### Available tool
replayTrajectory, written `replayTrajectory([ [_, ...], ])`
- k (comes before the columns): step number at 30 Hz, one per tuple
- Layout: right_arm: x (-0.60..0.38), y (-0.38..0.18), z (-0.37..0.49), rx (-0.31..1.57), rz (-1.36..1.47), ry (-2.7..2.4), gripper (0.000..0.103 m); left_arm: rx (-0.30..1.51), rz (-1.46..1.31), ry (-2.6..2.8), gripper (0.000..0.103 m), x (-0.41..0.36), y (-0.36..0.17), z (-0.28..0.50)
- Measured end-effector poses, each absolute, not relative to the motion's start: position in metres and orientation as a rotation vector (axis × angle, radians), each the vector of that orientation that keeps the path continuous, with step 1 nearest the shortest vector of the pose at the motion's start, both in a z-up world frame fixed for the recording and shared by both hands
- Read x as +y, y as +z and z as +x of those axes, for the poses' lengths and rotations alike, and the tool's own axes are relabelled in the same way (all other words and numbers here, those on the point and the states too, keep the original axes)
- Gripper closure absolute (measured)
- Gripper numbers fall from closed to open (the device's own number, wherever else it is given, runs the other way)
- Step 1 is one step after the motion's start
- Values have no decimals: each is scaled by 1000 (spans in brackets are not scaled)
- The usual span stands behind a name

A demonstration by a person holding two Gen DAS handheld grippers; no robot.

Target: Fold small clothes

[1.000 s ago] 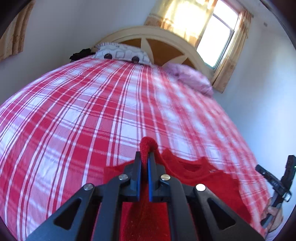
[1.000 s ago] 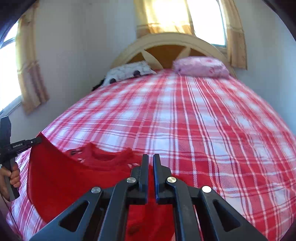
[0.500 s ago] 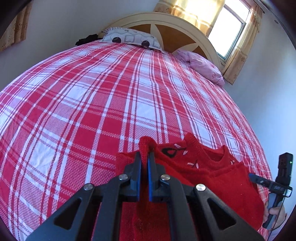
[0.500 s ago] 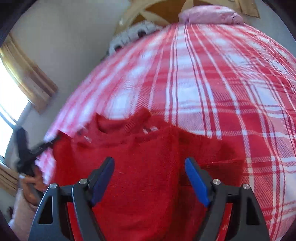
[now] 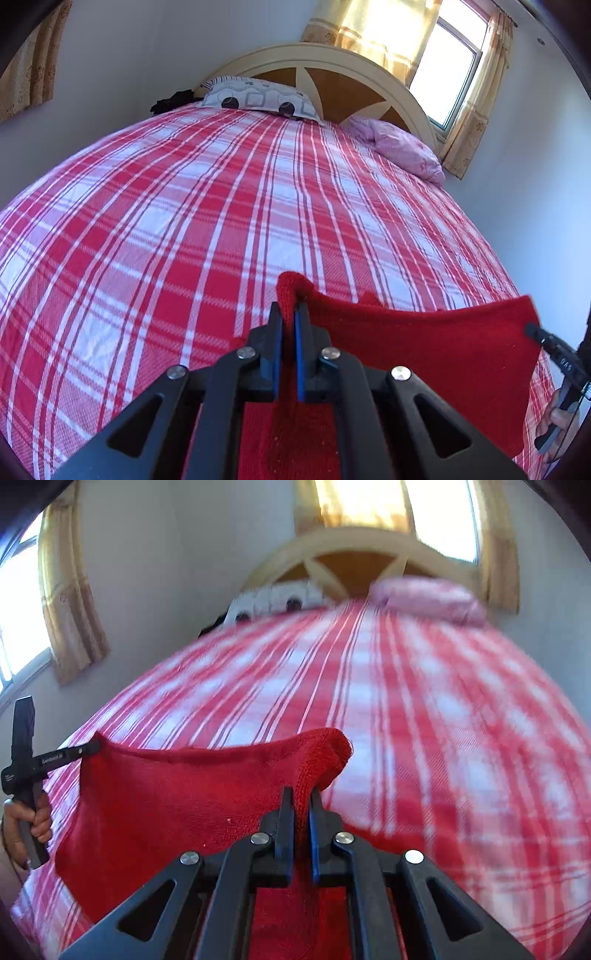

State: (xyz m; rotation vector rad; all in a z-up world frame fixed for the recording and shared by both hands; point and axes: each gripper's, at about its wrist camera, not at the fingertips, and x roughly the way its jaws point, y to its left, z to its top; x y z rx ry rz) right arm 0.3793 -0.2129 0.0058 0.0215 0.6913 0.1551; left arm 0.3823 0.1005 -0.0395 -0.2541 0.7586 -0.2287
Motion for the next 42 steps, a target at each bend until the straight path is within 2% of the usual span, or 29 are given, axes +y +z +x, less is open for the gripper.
replayTrajectory([
  [5,-210,-21,406,723,-92,44,97,789,-226,-202,97,82,-49,413],
  [11,-222,-72,423,861,-98,-33,97,871,-123,-153,97,56,-85,438],
  [14,-233,-84,429,916,-73,-54,97,926,-114,-130,92,56,-98,447],
  [15,-235,-85,429,927,-57,-49,97,931,-125,-123,88,59,-98,449],
  [17,-241,-79,424,927,10,-23,90,941,-113,-120,86,59,-94,449],
  [20,-267,-54,399,846,153,-60,88,920,-49,-110,86,65,-76,438],
  [22,-283,-33,366,776,229,-60,87,836,-12,-112,76,76,-51,414],
  [24,-281,-20,335,755,231,-33,87,780,9,-106,50,83,-35,387],
  [25,-277,-18,322,754,232,-2,87,759,7,-108,47,86,-30,372],
  [29,-237,-19,277,762,210,130,87,762,-55,-185,47,84,-32,325],
  [34,-188,-52,257,856,79,177,87,849,-87,-186,47,76,-71,288],
  [37,-182,-78,246,921,76,189,87,884,-82,-155,44,78,-94,276],
  [42,-198,-84,235,889,203,202,87,859,-108,-127,40,88,-94,264],
])
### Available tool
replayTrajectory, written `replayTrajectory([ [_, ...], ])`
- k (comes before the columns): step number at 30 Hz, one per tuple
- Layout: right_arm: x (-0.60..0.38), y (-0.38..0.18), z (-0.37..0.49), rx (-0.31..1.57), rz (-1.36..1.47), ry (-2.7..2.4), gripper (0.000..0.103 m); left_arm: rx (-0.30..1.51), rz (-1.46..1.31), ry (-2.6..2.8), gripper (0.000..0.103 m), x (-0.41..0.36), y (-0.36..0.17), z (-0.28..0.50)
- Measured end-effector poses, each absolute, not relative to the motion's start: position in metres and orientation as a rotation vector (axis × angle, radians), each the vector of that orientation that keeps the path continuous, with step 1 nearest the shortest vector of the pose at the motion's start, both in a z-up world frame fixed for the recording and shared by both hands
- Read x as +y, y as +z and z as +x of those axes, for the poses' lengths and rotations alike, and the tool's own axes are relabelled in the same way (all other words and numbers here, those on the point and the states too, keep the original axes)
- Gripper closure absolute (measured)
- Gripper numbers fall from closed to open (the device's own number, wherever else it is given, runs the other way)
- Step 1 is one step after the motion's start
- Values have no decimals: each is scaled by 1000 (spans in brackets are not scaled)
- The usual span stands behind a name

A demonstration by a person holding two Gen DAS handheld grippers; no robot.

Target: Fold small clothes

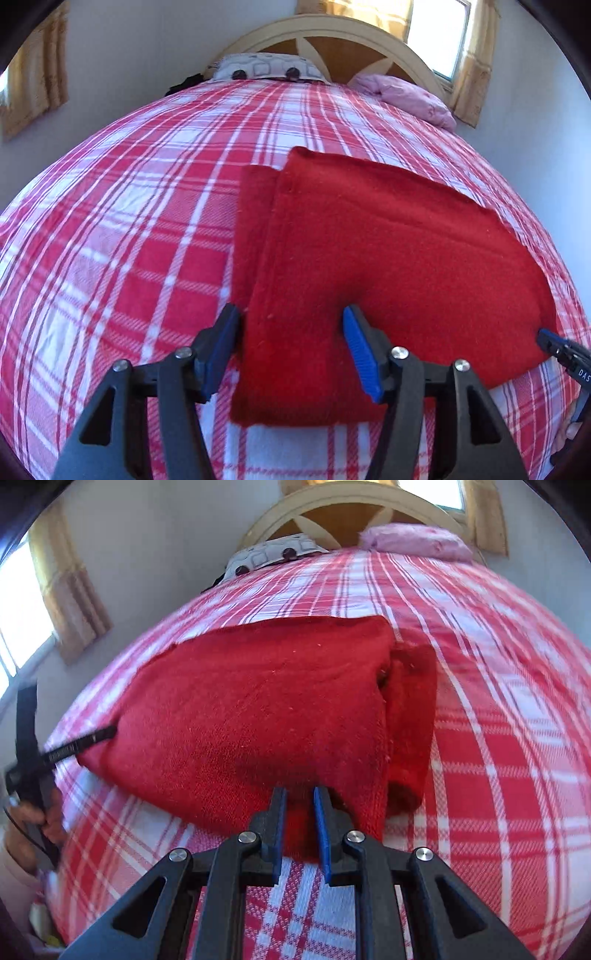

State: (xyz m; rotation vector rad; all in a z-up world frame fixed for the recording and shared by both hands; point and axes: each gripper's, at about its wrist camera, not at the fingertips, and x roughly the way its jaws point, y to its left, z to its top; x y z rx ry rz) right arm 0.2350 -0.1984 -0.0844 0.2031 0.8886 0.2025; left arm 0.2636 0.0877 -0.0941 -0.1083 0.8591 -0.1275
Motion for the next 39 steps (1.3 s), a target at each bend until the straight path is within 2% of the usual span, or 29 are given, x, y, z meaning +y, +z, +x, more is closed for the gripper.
replayTrajectory([
  [3,-203,-87,232,862,239,222,87,874,-163,-99,33,100,-96,252],
  [9,-214,-80,222,779,291,203,87,847,-392,-69,33,138,-96,230],
  [13,-219,-75,214,726,305,179,87,887,-401,-93,33,131,-101,245],
  [17,-219,-78,217,756,307,169,87,880,-360,-77,24,117,-105,251],
  [19,-219,-82,223,787,305,166,87,881,-341,-59,24,114,-105,251],
  [22,-219,-84,223,794,309,169,87,881,-328,-55,28,114,-106,250],
  [23,-220,-85,223,794,313,170,87,880,-340,-58,37,115,-105,250],
  [24,-221,-85,223,794,318,172,86,878,-357,-66,51,117,-105,250],
  [26,-221,-85,222,794,324,173,86,887,-457,-119,64,125,-107,251],
  [28,-221,-85,222,794,323,173,86,881,-479,-113,65,127,-108,249],
  [30,-221,-85,222,794,324,173,86,870,-497,-111,70,128,-108,246],
  [34,-222,-86,221,796,332,175,86,855,-573,-116,70,135,-114,246],
  [36,-221,-86,221,796,330,174,86,849,-641,-136,56,138,-115,248],
  [39,-221,-86,221,797,323,173,86,847,-609,-141,55,131,-111,249],
])
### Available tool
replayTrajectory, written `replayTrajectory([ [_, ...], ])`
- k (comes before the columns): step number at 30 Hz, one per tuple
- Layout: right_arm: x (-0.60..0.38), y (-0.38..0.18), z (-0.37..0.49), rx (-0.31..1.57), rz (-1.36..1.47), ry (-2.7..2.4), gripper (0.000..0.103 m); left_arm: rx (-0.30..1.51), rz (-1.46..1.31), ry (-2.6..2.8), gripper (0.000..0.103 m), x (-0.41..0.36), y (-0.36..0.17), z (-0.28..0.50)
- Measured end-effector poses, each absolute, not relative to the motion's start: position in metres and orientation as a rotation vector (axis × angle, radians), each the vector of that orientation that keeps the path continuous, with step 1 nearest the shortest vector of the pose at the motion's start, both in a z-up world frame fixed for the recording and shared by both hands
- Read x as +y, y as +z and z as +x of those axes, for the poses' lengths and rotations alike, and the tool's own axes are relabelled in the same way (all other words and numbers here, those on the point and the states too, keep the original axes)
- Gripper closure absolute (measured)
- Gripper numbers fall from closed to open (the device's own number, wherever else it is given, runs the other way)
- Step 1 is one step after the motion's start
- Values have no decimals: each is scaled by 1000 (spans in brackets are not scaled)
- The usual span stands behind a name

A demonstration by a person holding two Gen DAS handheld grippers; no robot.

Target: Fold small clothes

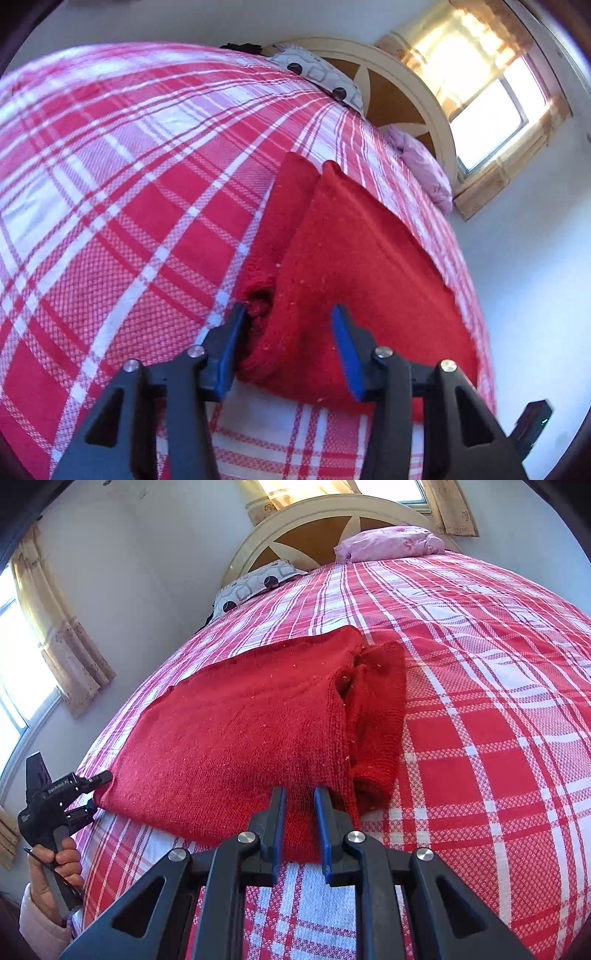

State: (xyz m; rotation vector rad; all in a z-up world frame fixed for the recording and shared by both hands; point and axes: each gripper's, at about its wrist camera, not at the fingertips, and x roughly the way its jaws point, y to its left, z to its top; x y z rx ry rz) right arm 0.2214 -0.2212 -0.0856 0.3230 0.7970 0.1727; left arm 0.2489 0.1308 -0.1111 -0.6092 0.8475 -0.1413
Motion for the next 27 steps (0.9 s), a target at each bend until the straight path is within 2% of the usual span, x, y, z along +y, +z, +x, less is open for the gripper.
replayTrajectory([
  [1,-221,-85,222,798,323,173,86,845,-581,-137,57,127,-110,250],
  [2,-221,-86,222,798,324,174,86,843,-580,-132,68,127,-110,249],
  [3,-221,-85,222,800,326,176,85,843,-604,-151,89,128,-111,250],
  [6,-219,-76,223,806,328,189,77,834,-688,-192,88,136,-112,247],
  [8,-214,-60,222,796,314,189,65,808,-680,-202,88,138,-104,242],
  [10,-205,-37,224,774,334,232,31,784,-662,-203,89,136,-97,239],
  [11,-197,-24,227,756,338,269,29,770,-666,-206,89,135,-93,238],
  [16,-122,10,266,839,159,377,28,733,-694,-194,89,129,-86,237],
  [27,3,-8,380,1074,145,580,28,659,-705,-201,89,110,-78,233],
])
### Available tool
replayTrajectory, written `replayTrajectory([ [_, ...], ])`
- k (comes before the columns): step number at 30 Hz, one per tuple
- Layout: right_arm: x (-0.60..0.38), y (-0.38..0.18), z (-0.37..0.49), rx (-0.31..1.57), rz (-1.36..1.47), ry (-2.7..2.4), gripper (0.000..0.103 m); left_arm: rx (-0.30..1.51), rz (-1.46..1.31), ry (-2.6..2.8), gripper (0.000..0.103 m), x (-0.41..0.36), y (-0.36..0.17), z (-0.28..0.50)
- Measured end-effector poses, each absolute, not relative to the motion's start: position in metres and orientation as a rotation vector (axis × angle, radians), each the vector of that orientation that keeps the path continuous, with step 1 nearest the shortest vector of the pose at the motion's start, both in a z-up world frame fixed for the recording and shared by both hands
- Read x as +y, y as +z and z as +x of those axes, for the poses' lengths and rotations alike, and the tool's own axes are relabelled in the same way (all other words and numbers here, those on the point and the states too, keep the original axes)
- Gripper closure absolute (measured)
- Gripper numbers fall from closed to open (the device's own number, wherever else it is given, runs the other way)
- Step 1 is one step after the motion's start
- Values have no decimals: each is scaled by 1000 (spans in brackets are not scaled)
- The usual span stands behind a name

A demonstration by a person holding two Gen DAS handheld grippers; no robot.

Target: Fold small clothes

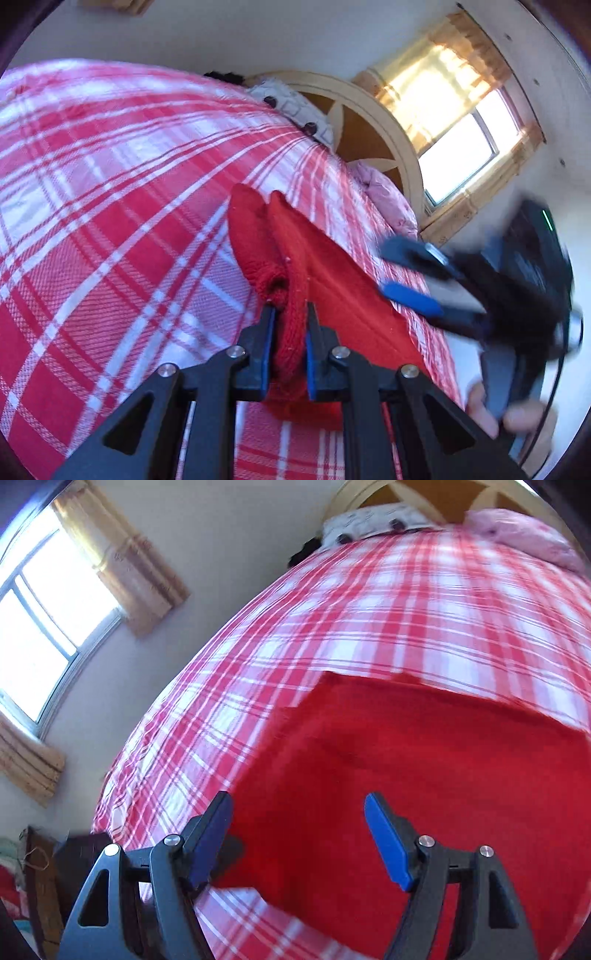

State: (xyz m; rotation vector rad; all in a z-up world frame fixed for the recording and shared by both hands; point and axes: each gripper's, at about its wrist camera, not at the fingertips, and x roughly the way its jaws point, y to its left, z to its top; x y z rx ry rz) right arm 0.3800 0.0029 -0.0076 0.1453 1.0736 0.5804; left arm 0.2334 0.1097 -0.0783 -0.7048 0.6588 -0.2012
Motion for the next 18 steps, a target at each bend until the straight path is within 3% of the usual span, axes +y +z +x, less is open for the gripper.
replayTrajectory([
  [12,89,-46,435,1255,-180,567,28,615,-659,-217,89,85,-75,229],
  [18,125,-62,441,1254,-371,551,23,603,-637,-199,89,84,-76,227],
])
